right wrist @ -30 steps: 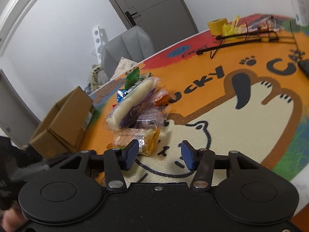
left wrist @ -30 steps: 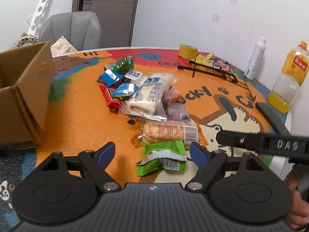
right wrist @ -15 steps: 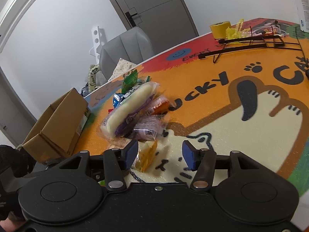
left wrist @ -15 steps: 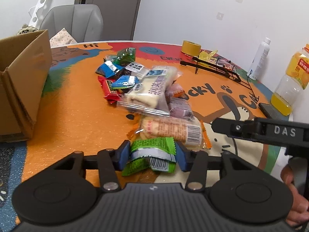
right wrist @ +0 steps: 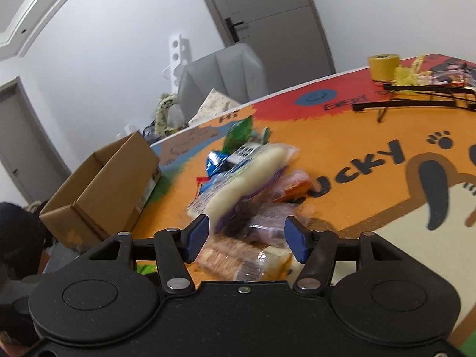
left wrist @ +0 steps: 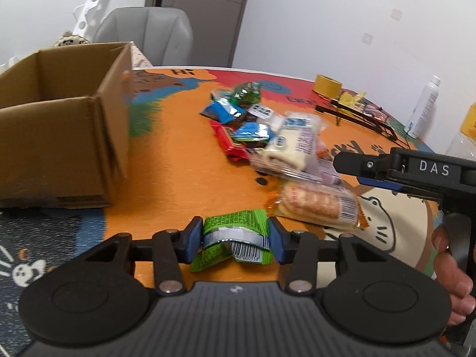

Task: Organize snacks
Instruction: 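Carry the green packet with the left gripper while the right gripper carries the bread pack over the box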

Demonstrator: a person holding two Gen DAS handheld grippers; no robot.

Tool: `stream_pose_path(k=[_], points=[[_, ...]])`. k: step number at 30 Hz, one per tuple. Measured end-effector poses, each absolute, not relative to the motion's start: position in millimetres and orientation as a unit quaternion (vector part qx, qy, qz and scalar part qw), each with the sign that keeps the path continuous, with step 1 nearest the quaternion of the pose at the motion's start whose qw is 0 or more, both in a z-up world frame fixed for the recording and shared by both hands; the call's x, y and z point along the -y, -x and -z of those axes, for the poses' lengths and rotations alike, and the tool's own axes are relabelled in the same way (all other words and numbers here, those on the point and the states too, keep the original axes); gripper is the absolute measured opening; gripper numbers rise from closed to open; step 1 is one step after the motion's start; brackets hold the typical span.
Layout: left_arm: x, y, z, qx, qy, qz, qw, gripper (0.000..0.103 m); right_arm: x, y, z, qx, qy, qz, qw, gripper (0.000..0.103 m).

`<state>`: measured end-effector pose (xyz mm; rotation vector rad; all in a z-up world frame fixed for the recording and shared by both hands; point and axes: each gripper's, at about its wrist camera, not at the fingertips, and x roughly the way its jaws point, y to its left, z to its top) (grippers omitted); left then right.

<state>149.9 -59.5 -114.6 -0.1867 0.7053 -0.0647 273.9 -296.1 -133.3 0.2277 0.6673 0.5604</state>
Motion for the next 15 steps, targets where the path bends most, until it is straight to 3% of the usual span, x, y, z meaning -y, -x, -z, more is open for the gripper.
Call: stream_pose_path(k=[9,15], points=[[41,-141,113,-0.342,0.105,0.006,0.934,0.046,281,-261,150,-0.367,-0.088,-0.293,0.879,0.059],[36,-136,116,-0.343,0.112,0.004,0.933,0.046,255,-240,146,-0.358,-0.004,-0.288,0.888,0.061]])
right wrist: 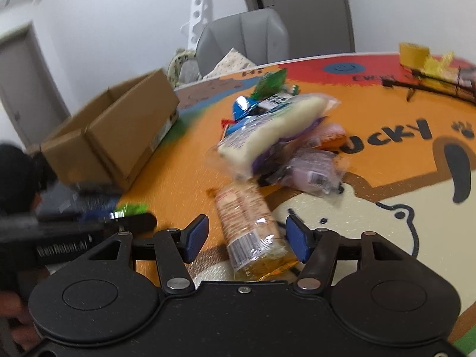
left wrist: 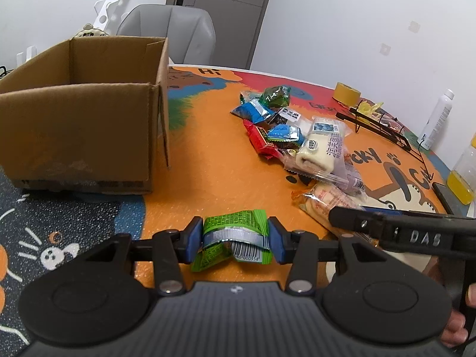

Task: Organize snacks
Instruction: 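Carry the green packet with the left gripper while the right gripper carries the bread pack over the box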

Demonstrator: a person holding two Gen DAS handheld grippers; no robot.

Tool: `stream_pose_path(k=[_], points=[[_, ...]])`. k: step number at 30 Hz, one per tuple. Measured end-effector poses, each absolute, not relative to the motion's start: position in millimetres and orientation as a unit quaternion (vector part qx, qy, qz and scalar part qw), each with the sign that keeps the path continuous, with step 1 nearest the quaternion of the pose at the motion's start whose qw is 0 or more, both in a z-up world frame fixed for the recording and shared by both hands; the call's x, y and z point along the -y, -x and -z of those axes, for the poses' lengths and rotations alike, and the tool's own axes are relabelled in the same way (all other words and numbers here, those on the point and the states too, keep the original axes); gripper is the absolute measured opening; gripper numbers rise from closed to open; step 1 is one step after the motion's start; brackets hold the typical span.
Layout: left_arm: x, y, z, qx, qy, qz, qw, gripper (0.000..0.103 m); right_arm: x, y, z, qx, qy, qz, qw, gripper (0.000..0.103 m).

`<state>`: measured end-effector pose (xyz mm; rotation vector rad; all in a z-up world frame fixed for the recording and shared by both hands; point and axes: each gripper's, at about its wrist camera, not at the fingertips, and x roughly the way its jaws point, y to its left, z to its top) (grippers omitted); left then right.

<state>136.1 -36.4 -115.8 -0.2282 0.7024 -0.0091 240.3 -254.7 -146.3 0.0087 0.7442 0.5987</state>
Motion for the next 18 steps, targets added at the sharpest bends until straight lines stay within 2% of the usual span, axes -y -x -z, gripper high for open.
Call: stream_pose_path(k=[4,6,7,18], points=[[30,-129,112,-0.334,0.117,0.006,0.935,0.046,234,-224,146,-0.351,0.070,-0.275,0.892,0.057],[26,-125,111,-0.331,0.121,0.006,0.936,0.046,231,-218,144,-0.352,0.076,-0.266,0.894,0.040],[23,-122,111,-0.331,0.125,0.006,0.935,0.046,231,-216,143,-0.353,0.074,-0.260,0.895,0.035],[4,-95,100,-0.310,0.132,0.017,0.941,0.046,240,-205,127,-0.368,-0.018,-0.255,0.894,0.034]])
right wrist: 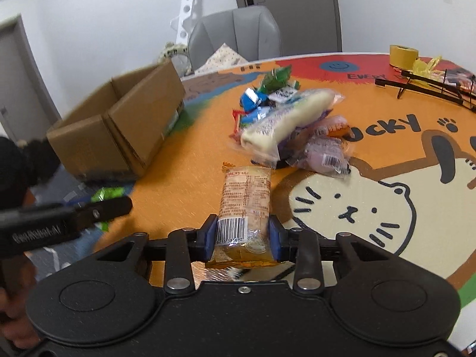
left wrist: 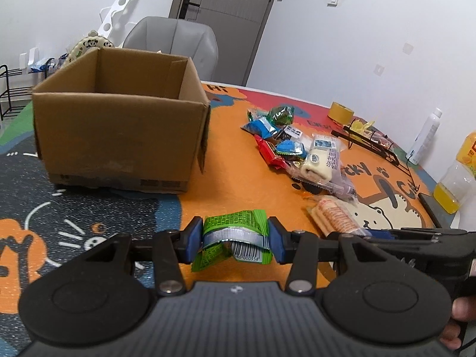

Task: Organize snacks
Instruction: 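Carry the green packet with the left gripper while the right gripper carries the bread pack over the box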

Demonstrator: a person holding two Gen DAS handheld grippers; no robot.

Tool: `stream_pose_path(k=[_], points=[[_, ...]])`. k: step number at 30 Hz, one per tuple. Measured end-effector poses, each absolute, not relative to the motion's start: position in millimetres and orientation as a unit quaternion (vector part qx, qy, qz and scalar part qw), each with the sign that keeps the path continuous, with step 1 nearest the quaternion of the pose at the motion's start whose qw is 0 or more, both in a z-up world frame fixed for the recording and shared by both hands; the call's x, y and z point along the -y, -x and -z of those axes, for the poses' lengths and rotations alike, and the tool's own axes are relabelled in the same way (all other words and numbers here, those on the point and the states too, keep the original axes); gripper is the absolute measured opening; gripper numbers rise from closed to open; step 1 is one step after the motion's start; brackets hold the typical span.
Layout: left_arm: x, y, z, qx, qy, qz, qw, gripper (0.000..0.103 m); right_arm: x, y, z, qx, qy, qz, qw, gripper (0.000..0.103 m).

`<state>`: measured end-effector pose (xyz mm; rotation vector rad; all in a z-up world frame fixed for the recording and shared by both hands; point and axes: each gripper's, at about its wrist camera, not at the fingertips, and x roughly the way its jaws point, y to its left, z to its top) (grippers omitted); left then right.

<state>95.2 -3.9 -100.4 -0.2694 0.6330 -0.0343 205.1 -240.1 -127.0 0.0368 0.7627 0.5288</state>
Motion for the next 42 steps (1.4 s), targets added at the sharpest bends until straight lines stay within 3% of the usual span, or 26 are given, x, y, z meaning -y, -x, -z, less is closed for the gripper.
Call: stream_pose_path(k=[20,42], points=[[-4,-73,60,-0.250,0.111,0.016,0.962,0.046,221,-187,76,-0.306,-0.022,-0.267,0.913,0.034],[-54,-109,32,-0.246,0.080,-0.062,0.964,0.046,141,-238,61,-0.295,-0.045,-0.342,0.891,0.034]])
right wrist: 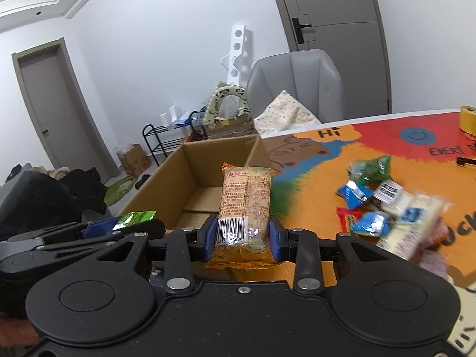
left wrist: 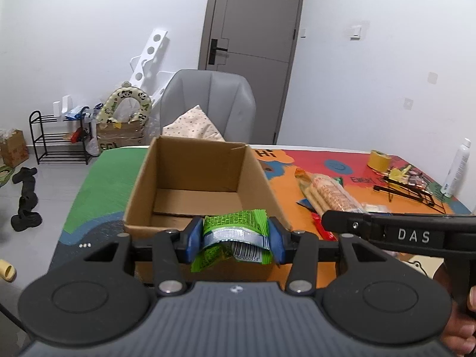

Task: Organize snacks
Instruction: 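Carry the green packet with the left gripper while the right gripper carries the bread pack over the box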

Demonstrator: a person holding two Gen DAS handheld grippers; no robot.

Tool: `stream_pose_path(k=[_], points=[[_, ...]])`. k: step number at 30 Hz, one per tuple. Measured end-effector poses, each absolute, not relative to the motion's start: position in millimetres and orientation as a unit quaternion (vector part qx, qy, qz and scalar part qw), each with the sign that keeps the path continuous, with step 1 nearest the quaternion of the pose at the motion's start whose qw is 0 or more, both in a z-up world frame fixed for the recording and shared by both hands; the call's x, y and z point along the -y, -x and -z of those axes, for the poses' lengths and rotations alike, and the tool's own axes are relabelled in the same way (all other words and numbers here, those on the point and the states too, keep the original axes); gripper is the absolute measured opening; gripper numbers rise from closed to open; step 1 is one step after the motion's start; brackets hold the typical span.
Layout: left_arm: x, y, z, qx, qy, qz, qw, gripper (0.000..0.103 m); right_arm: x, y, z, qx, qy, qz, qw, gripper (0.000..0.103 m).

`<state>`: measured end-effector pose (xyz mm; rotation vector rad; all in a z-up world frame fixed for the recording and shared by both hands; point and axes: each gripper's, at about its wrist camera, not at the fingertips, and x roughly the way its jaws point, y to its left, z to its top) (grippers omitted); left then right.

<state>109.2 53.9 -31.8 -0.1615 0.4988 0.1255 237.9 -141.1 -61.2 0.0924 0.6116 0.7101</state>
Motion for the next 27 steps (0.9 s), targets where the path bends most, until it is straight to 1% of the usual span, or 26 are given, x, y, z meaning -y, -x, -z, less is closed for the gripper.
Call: stream_pose_path(k=[9,27], points=[[-79,-126,23,-0.243,0.088,-0.079,0.963,0.046,114,-255,52,-0.292,-0.043,-0.358,0.886,0.034],[-108,-170,28,-0.254,0.106,-0.088,0.957,0.046,82,-287,48,-0.304,-0.028,-0.357,0.883,0.034]])
